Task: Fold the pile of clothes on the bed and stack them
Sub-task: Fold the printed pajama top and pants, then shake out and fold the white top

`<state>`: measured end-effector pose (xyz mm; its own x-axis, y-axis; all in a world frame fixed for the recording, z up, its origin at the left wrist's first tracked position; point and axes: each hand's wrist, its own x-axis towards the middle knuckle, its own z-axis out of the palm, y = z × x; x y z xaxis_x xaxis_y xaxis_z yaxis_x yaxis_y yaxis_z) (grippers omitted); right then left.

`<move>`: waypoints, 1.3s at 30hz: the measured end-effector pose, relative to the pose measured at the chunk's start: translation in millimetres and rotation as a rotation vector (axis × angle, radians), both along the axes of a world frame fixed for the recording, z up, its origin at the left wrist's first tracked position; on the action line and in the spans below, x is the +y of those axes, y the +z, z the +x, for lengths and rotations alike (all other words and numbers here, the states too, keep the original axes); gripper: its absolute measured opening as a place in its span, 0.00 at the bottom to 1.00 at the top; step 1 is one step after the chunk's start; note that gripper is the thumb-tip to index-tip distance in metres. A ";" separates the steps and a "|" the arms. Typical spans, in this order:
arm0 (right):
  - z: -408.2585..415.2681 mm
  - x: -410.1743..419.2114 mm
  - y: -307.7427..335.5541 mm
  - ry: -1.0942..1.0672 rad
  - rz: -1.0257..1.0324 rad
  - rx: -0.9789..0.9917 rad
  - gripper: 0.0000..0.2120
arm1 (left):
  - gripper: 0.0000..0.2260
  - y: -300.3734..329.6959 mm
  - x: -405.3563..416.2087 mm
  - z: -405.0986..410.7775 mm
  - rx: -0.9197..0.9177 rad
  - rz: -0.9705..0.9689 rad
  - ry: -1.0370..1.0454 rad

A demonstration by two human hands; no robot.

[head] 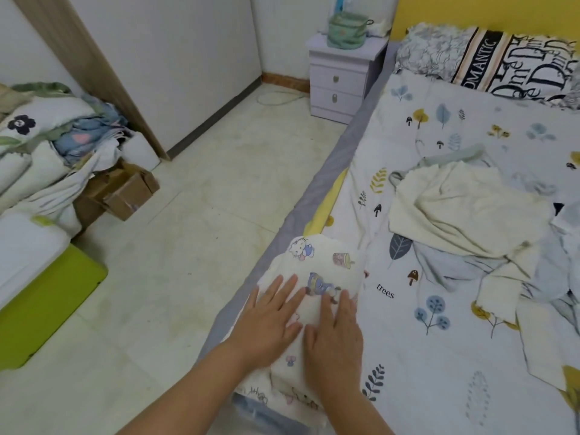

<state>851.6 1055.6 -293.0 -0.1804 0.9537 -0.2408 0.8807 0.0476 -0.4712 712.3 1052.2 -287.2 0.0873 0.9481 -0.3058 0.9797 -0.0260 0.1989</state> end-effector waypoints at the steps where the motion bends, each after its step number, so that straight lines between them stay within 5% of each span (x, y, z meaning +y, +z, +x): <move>1: 1.2 -2.0 -5.5 0.034 -0.044 -0.027 0.31 | 0.26 -6.8 -2.4 -2.4 0.010 -0.038 -0.006; 12: 13.9 8.1 4.0 0.145 -0.146 -0.044 0.30 | 0.27 -6.1 3.5 -7.4 -0.037 -0.096 0.012; 17: 43.7 3.9 39.8 0.222 -0.075 -0.010 0.23 | 0.23 37.8 3.7 12.7 0.020 0.049 0.034; 27: 130.7 -24.7 132.6 0.353 -0.079 -0.070 0.18 | 0.17 136.2 3.7 87.5 0.033 -0.073 -0.276; 39: 285.1 -71.3 232.9 0.166 -0.063 -0.175 0.19 | 0.18 212.1 -5.6 240.3 -0.022 -0.030 -0.527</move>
<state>1136.7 984.3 -60.1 -0.2836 0.8965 -0.3403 0.9317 0.1735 -0.3192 952.6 1046.5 -75.1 0.5567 0.7644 -0.3252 0.8307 -0.5081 0.2276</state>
